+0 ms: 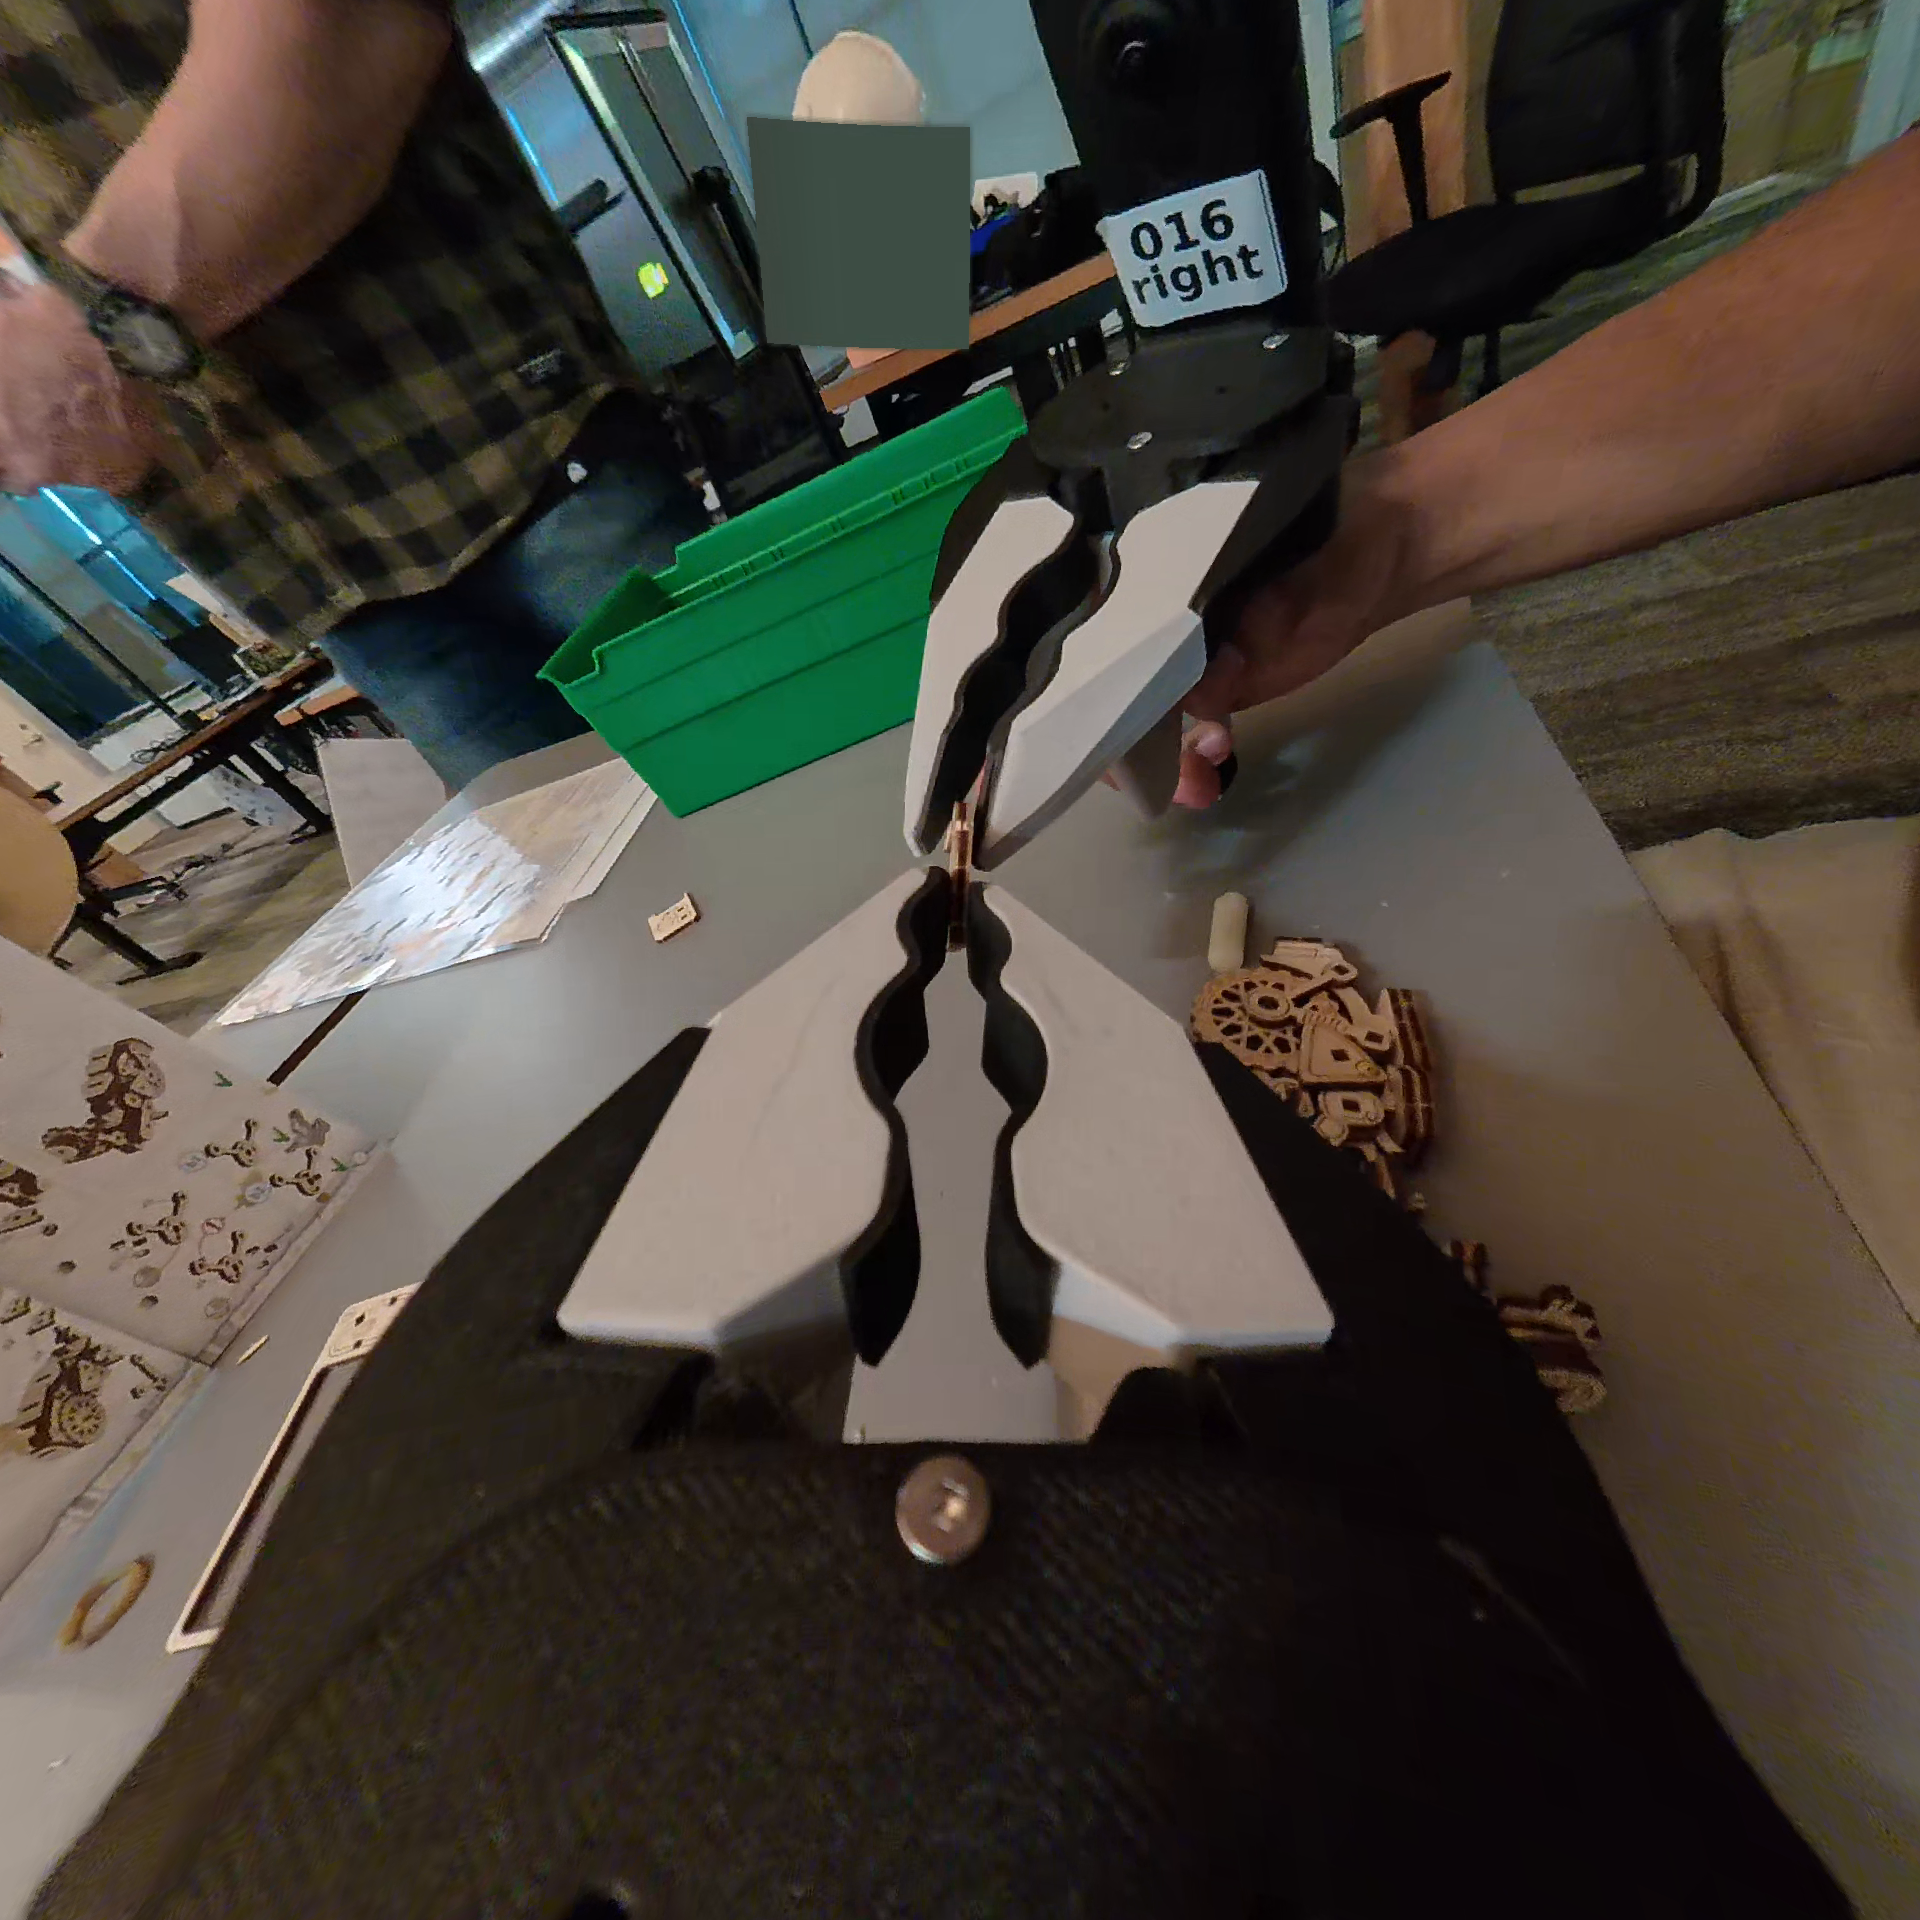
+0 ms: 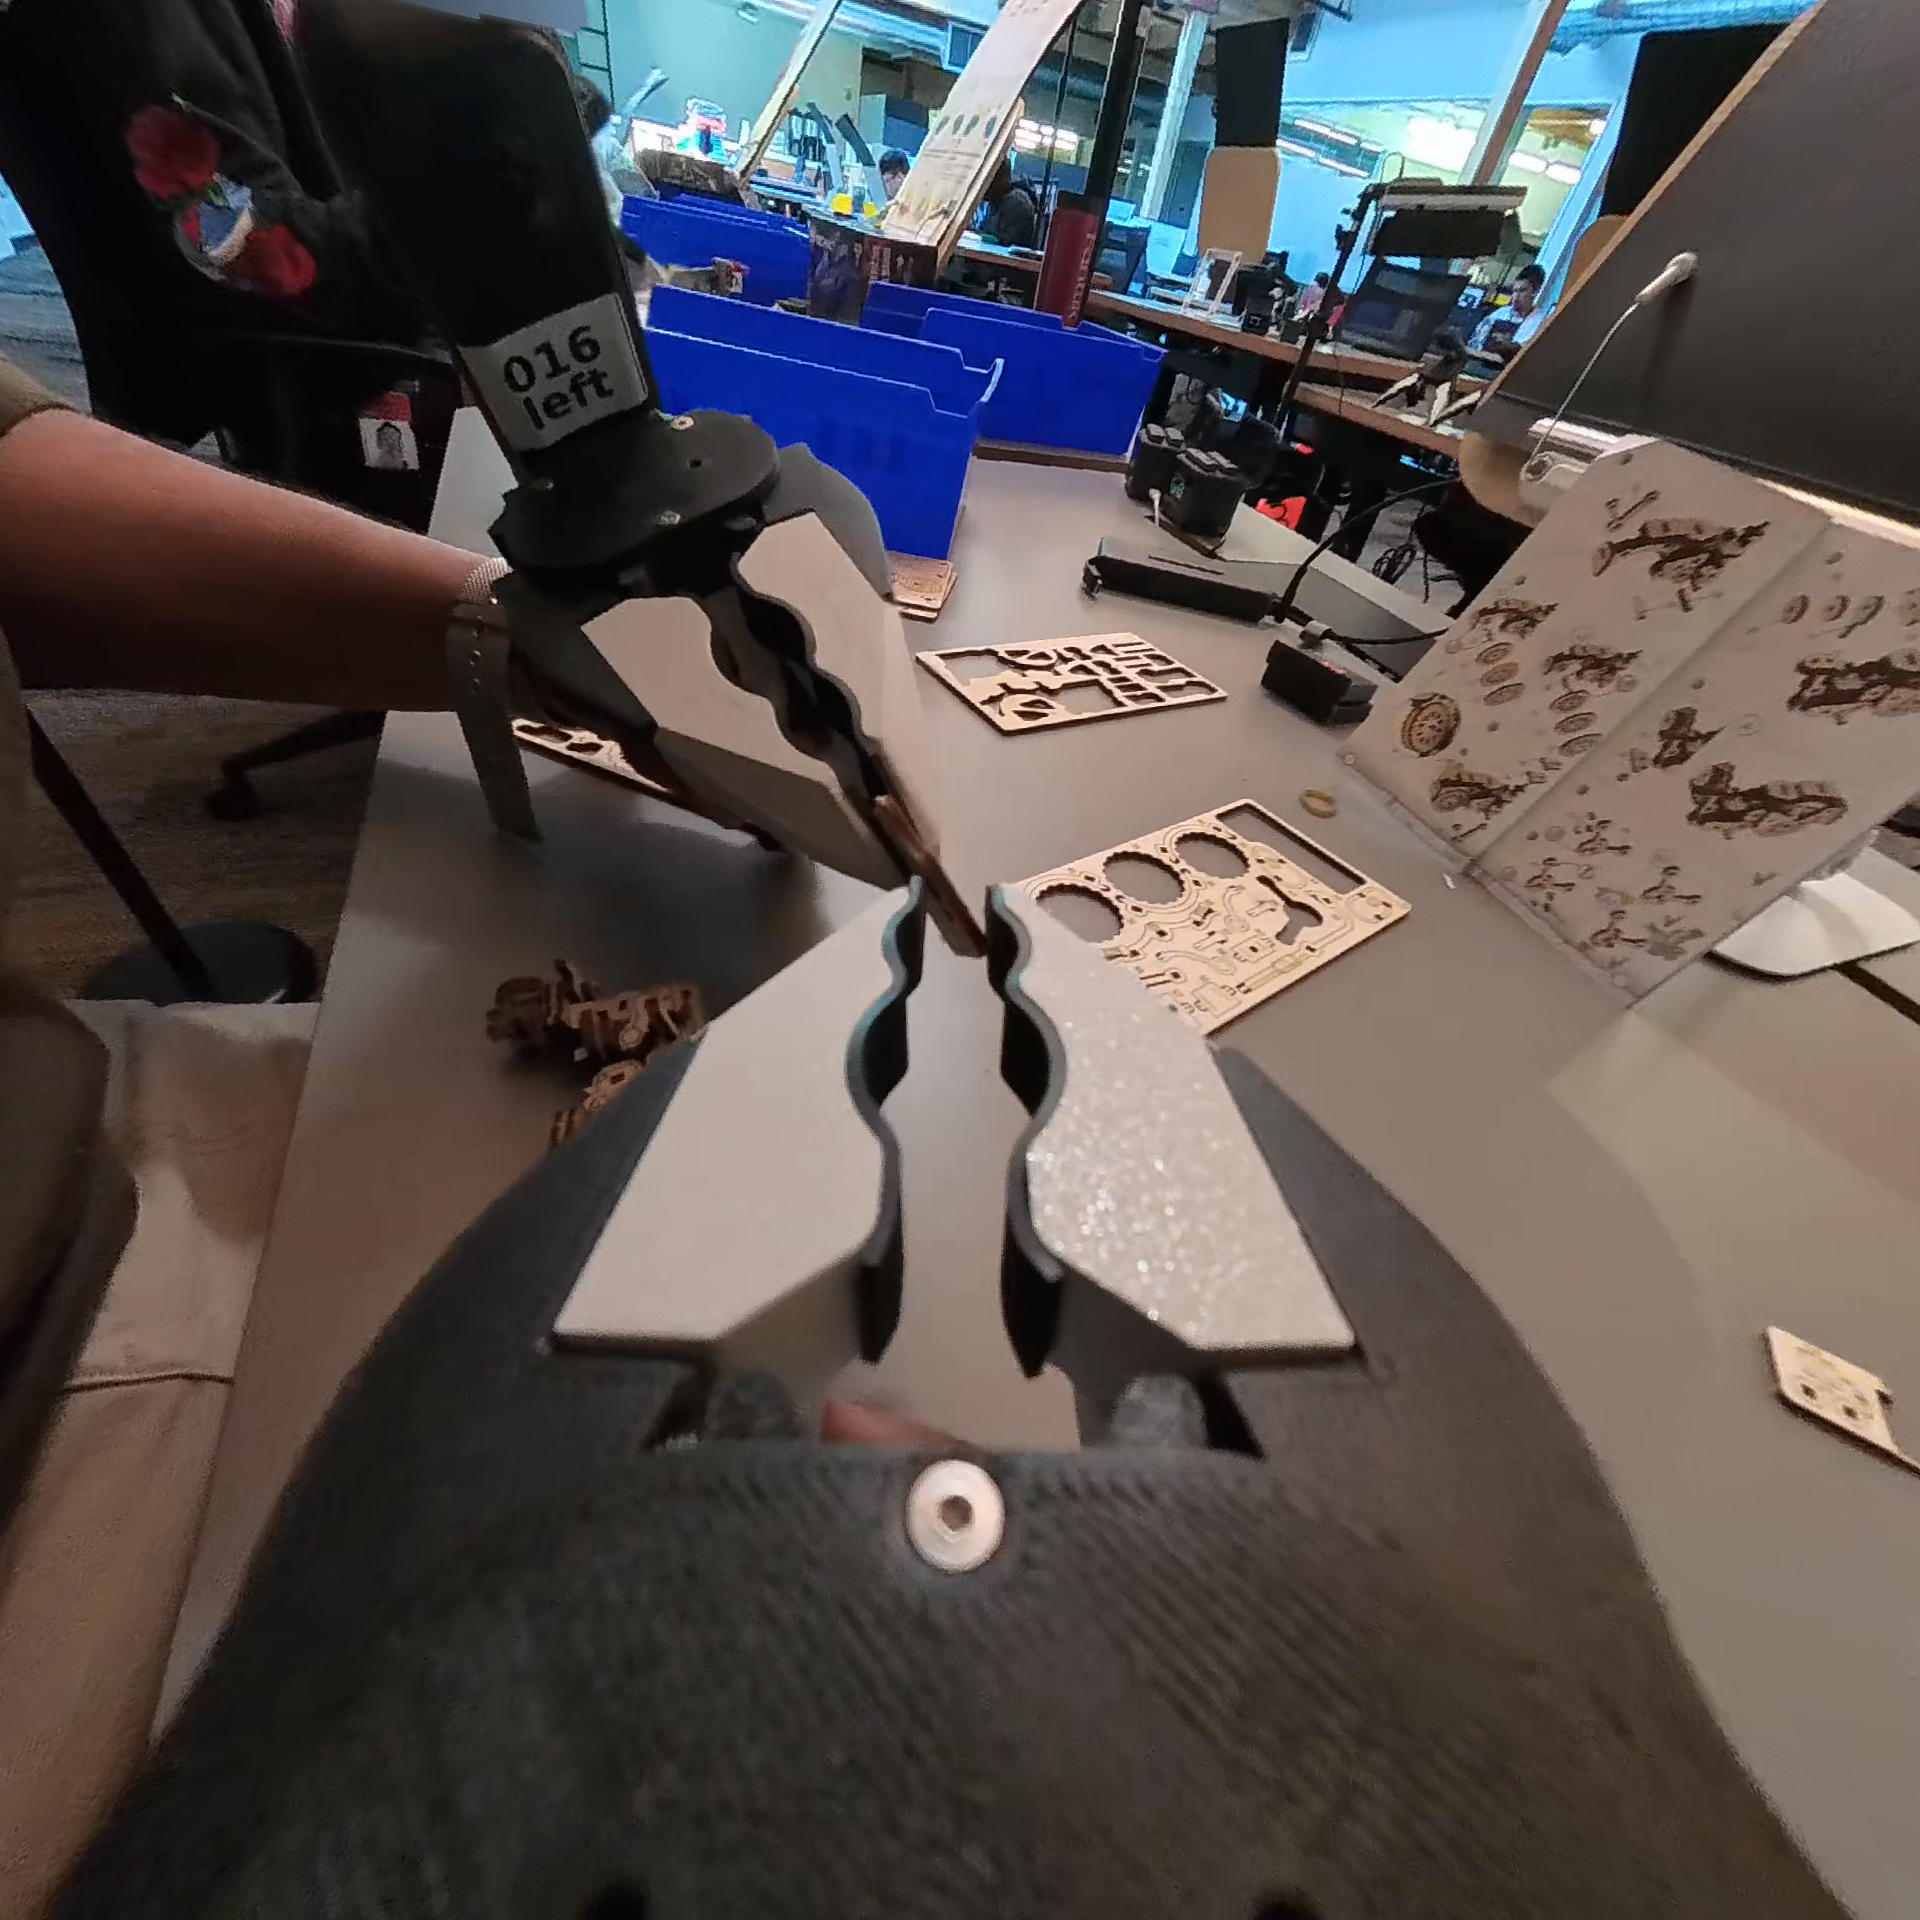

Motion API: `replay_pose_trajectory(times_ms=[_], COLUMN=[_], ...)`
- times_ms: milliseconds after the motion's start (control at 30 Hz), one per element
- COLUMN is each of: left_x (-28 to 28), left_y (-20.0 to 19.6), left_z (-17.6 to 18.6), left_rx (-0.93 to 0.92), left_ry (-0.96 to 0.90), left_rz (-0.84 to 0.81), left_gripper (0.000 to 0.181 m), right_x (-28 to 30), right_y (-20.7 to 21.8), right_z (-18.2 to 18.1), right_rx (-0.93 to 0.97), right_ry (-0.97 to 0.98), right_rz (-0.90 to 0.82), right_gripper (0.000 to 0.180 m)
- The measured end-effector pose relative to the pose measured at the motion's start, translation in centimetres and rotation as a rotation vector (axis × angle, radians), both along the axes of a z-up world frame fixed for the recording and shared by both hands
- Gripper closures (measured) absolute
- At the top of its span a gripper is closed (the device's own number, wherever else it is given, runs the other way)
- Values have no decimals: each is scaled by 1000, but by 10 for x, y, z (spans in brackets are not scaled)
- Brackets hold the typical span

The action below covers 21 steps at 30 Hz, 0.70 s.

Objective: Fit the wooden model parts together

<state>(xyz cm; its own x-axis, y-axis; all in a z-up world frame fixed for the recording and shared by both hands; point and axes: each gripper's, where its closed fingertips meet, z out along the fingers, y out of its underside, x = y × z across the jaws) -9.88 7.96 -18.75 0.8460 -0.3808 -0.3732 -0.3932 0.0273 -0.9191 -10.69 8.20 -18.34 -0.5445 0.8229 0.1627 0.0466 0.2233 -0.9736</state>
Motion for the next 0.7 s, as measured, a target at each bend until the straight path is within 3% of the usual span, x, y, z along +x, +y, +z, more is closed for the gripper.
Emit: replay_pose_trajectory(times_ms=[233,333,567,700], left_x=[-3,-12,-21,-20], left_y=[1,3,10,10], left_z=[3,6,-15,-13], left_rx=[21,68,63,84], left_ry=[24,150,495,610], left_rz=[27,110,208,230], left_gripper=[179,180,180,180], right_x=[1,0,-11,-13], right_y=[3,7,32,22], right_z=[-2,-3,3,-8], right_rx=[-26,-118,-340,-298], right_ry=[-20,-77,-138,-200], right_rz=[0,4,-112,-101], right_gripper=[167,160,169,167])
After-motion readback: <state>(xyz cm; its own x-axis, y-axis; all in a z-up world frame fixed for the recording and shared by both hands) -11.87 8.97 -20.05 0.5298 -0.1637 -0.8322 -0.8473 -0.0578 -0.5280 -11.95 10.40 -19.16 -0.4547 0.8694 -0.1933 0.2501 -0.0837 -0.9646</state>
